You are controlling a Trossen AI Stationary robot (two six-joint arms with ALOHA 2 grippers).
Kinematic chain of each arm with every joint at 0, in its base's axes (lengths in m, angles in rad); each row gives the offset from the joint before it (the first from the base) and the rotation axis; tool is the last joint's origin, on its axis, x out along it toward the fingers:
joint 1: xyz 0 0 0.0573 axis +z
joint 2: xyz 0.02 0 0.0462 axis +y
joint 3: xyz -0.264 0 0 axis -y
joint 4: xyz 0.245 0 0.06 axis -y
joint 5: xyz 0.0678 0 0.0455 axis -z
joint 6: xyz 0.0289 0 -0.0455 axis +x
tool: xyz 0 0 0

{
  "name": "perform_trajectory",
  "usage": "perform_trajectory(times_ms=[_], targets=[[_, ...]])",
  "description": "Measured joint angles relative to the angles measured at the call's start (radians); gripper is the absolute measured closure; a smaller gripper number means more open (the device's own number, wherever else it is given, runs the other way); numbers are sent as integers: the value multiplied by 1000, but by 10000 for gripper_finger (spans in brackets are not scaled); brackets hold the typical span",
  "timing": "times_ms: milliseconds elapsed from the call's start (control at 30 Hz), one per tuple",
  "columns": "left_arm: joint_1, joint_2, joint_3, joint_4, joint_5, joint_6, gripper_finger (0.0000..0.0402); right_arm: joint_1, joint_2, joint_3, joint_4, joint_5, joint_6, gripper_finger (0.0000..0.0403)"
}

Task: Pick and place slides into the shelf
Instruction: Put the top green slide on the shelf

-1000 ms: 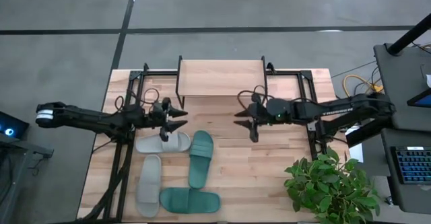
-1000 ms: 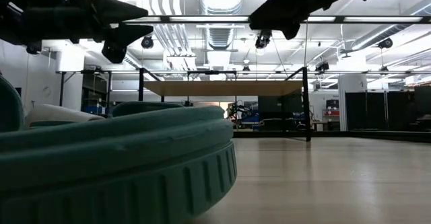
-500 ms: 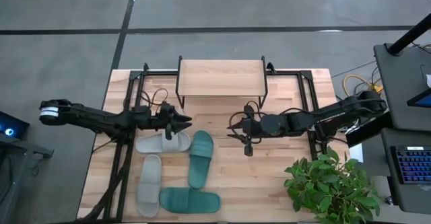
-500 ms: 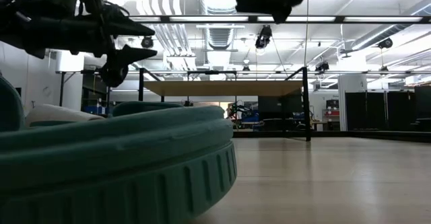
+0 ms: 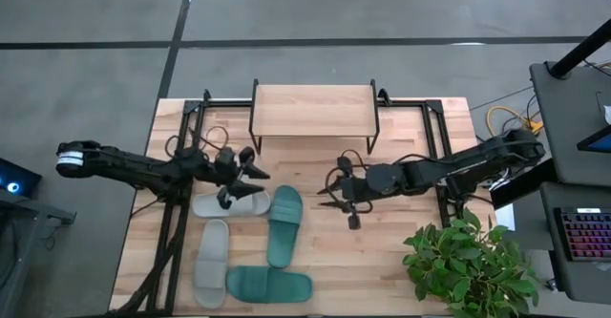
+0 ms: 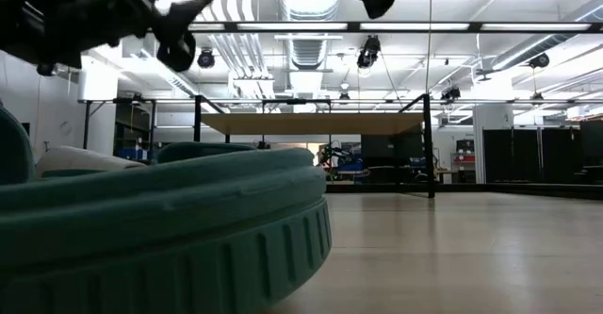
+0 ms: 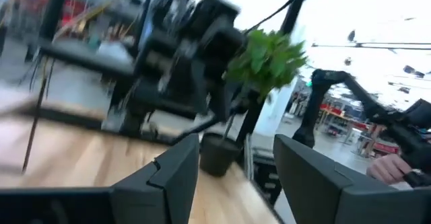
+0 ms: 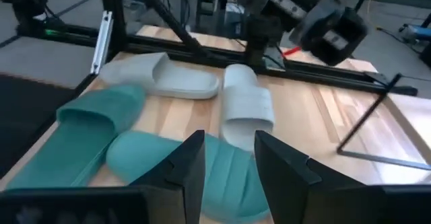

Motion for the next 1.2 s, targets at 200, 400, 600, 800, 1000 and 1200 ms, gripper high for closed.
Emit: perform_trajectory(times_ms=[200,400,600,800,1000,1200], targets=[[1,-81,2,2,16,148,224,5,118,60,28,5,-21,276],[0,-145,-2,-3,23,232,224,6,270,262,-193,22,-35,225],[0,-173,-6,-2,22,244,224,6,401,507,-546,168,73,198],[0,-192,-10,-4,22,244,224,9,466,596,-592,169,61,204],[1,-217,-10,-4,22,254,223,30,467,597,-594,189,110,211],[1,-257,-10,-4,22,254,223,56,467,597,-588,220,72,211]])
